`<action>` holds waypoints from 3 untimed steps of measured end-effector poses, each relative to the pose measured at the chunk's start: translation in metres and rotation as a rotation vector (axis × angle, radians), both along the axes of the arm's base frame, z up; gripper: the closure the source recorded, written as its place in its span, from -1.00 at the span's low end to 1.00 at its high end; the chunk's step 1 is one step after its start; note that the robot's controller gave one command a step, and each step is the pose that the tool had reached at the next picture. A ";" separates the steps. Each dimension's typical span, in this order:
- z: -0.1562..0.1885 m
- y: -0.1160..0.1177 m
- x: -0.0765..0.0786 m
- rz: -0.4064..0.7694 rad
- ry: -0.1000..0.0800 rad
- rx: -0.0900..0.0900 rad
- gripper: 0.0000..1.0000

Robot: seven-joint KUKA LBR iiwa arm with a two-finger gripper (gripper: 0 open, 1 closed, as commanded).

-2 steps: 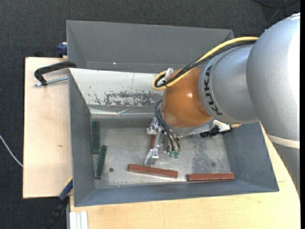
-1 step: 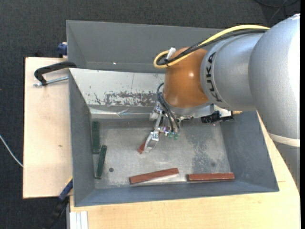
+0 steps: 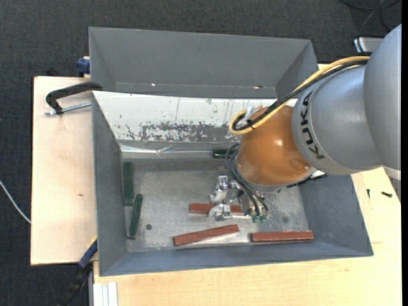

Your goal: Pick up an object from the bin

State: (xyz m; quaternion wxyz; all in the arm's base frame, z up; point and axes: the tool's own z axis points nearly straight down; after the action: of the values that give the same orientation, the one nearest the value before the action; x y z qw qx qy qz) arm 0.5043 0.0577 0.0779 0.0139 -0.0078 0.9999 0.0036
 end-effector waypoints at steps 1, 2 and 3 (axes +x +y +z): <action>0.000 0.000 0.000 0.000 0.000 0.000 1.00; 0.002 0.000 -0.001 0.000 0.007 -0.001 1.00; 0.012 -0.001 -0.003 0.000 0.021 -0.005 1.00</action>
Offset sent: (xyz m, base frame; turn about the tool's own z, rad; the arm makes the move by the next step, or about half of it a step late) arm 0.0001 -0.0001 0.0418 -0.0001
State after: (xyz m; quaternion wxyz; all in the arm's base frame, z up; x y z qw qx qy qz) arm 0.5009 0.0570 0.0900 0.0031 -0.0079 1.0000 0.0013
